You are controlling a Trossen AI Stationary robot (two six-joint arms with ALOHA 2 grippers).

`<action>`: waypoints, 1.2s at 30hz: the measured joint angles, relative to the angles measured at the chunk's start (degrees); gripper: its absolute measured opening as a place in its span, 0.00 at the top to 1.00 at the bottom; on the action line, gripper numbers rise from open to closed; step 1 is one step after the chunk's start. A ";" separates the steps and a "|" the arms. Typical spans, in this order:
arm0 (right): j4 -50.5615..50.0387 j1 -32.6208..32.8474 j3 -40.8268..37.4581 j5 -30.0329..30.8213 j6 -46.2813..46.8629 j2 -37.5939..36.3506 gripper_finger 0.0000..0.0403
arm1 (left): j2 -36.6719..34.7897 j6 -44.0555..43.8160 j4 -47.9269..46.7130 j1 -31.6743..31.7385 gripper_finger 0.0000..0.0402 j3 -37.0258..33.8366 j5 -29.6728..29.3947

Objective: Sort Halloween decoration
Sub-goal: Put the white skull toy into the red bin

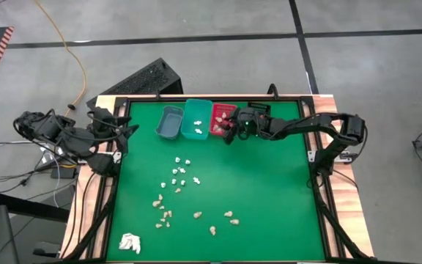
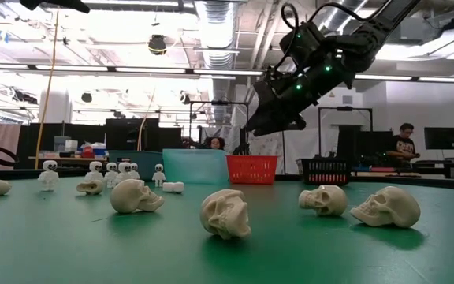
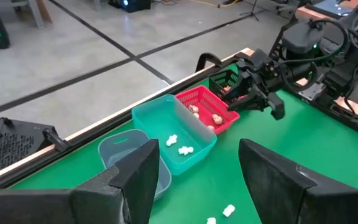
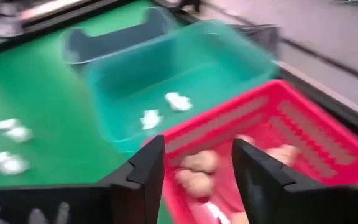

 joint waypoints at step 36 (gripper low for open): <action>-4.75 47.42 0.02 5.43 6.44 7.31 0.61 | 0.31 -2.33 -0.69 0.00 0.48 -0.02 0.97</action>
